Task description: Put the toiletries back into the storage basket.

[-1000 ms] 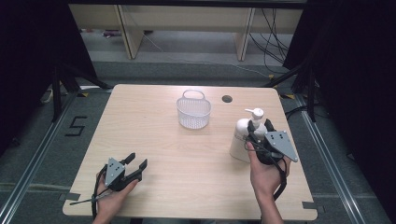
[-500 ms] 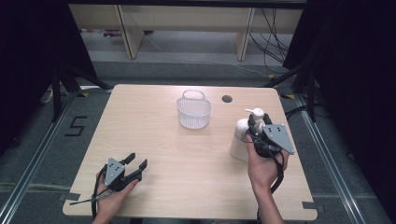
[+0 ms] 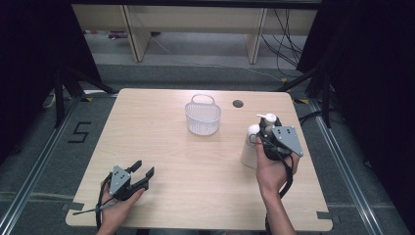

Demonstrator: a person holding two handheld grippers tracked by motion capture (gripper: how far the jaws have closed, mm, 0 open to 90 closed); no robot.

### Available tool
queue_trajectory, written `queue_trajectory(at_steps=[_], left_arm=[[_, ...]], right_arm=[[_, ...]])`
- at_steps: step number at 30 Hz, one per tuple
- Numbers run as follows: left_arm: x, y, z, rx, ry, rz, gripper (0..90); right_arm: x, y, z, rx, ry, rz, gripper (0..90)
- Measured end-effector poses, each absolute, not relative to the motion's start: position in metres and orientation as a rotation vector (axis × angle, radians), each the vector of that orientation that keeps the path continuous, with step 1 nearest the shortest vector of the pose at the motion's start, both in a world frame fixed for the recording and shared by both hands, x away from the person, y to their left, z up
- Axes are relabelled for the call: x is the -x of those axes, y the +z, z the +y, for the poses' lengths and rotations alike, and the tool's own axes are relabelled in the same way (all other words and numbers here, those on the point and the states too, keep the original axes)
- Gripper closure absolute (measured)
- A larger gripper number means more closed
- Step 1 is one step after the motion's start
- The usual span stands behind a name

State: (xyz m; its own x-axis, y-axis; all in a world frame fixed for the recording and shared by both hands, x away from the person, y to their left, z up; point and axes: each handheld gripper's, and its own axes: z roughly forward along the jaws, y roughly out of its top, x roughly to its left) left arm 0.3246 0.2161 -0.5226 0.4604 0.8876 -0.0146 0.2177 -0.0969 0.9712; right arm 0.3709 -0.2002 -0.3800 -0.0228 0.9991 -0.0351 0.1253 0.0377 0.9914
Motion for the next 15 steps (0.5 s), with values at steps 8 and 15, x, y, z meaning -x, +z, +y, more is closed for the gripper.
queue_trajectory(at_steps=[8, 15], left_arm=[[-0.3246, -0.5226, 0.2163, -1.599, 0.753, 0.985, 43.4], [-0.3246, -0.5226, 0.2164, -1.597, 0.752, 0.986, 43.4]], right_arm=[[-0.3712, -0.38, -0.199, -1.274, 1.133, 1.318, 60.0], [-0.3701, -0.3782, -0.2004, -1.266, 1.158, 1.352, 60.3]])
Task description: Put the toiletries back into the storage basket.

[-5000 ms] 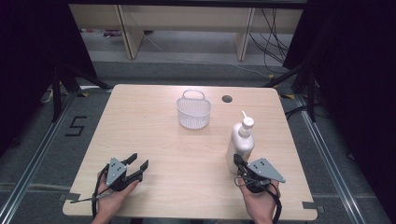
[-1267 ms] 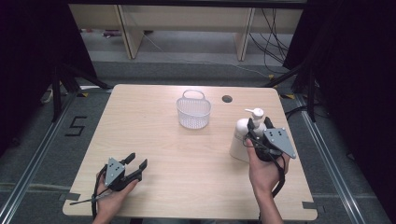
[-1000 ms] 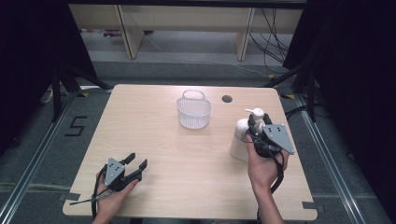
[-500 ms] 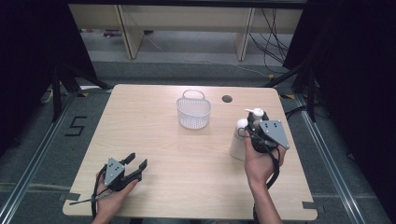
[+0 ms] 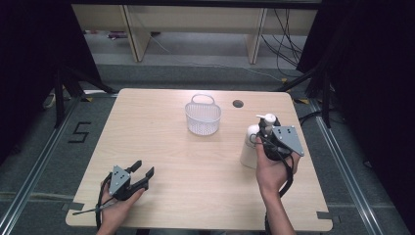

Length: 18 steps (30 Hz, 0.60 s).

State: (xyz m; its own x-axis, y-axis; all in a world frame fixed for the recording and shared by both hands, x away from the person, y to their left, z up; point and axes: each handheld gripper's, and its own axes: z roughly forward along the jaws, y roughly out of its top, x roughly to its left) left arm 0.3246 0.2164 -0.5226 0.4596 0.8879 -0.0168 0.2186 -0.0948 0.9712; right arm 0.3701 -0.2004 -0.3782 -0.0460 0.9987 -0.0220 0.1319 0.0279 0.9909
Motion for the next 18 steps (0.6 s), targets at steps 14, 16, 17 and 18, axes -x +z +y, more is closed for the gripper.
queue_trajectory(at_steps=[14, 16, 17, 18], left_arm=[[-0.325, -0.523, 0.216, -1.583, 0.75, 0.978, 43.4], [-0.325, -0.523, 0.216, -1.582, 0.751, 0.979, 43.4], [-0.325, -0.523, 0.217, -1.582, 0.751, 0.979, 43.4], [-0.325, -0.523, 0.217, -1.583, 0.751, 0.98, 43.4]], right_arm=[[-0.363, -0.361, -0.189, -1.193, 1.285, 1.364, 60.2], [-0.364, -0.359, -0.188, -1.175, 1.295, 1.358, 60.3], [-0.363, -0.358, -0.187, -1.179, 1.294, 1.353, 60.3], [-0.364, -0.357, -0.186, -1.161, 1.299, 1.355, 60.3]])
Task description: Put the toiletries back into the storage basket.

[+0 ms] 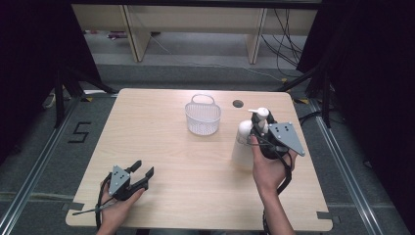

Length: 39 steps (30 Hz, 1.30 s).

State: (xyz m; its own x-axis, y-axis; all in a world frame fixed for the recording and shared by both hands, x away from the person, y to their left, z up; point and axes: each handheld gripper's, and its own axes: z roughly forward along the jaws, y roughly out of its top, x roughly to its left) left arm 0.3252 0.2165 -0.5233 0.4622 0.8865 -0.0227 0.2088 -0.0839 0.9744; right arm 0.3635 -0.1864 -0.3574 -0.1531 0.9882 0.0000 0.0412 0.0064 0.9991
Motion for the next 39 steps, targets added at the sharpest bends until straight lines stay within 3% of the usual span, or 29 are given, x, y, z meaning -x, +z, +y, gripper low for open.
queue_trajectory(at_steps=[39], left_arm=[[-0.325, -0.523, 0.216, -1.585, 0.751, 0.98, 43.3]], right_arm=[[-0.385, -0.327, -0.142, -1.056, 1.396, 1.378, 60.2]])
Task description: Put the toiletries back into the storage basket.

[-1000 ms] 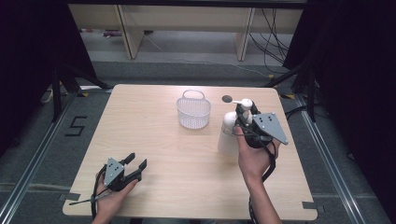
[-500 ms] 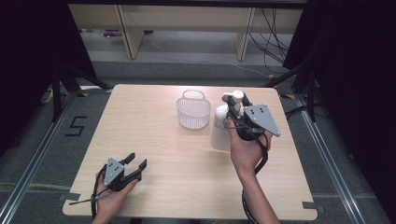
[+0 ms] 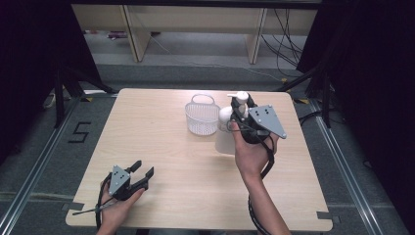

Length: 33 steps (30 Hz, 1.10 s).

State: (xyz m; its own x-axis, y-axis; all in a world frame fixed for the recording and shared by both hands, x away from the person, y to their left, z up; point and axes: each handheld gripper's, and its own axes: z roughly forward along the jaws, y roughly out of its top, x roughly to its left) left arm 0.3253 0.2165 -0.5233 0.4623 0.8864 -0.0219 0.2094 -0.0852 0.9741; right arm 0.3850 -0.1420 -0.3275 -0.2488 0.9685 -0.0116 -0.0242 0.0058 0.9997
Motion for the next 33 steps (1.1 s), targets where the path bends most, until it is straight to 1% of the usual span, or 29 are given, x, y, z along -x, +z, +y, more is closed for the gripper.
queue_trajectory(at_steps=[12, 33], left_arm=[[-0.325, -0.523, 0.217, -1.585, 0.748, 0.98, 43.3], [-0.325, -0.523, 0.217, -1.591, 0.748, 0.987, 43.3]], right_arm=[[-0.39, -0.327, -0.134, -1.057, 1.427, 1.387, 60.2], [-0.399, -0.316, -0.121, -1.034, 1.445, 1.389, 60.2]])
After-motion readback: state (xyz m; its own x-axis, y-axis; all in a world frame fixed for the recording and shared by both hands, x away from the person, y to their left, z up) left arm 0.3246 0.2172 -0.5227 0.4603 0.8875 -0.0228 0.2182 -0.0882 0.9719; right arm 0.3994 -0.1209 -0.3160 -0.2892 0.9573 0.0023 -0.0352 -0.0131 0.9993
